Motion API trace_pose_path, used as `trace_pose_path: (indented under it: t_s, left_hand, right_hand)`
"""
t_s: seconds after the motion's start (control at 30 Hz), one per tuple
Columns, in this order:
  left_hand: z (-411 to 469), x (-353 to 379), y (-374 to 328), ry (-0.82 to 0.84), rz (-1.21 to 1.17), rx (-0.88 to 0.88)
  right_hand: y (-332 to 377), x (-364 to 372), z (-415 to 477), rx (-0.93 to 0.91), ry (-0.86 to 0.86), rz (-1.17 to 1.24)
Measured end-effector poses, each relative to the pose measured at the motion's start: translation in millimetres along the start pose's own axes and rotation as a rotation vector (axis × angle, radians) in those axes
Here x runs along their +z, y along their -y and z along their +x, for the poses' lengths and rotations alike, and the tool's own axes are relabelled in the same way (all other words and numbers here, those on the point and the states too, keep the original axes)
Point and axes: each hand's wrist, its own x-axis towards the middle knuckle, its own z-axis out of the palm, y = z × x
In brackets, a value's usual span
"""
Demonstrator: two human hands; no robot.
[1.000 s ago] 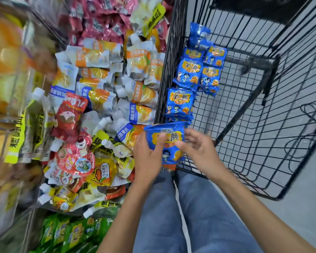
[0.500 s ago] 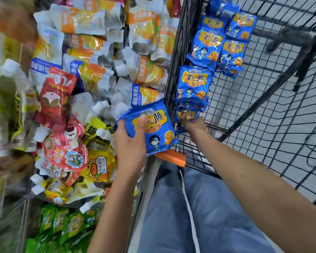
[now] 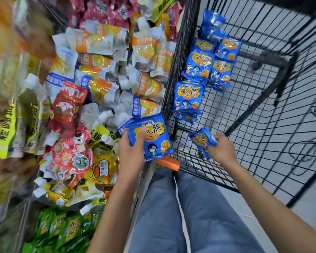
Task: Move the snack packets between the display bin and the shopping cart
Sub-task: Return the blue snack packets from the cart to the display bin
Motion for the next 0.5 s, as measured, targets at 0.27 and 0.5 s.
trace_pose_path:
  t_s: [0.27, 0.5]
  left_hand:
    - [-7.1, 5.6, -9.0, -0.024, 0.081, -0.059]
    - [-16.7, 17.7, -26.4, 0.079, -0.099, -0.088]
  right_hand:
    - [53.0, -58.9, -71.1, -0.250, 0.210, 0.685]
    - [115.5, -50.1, -99.5, -0.299, 0.354, 0.787]
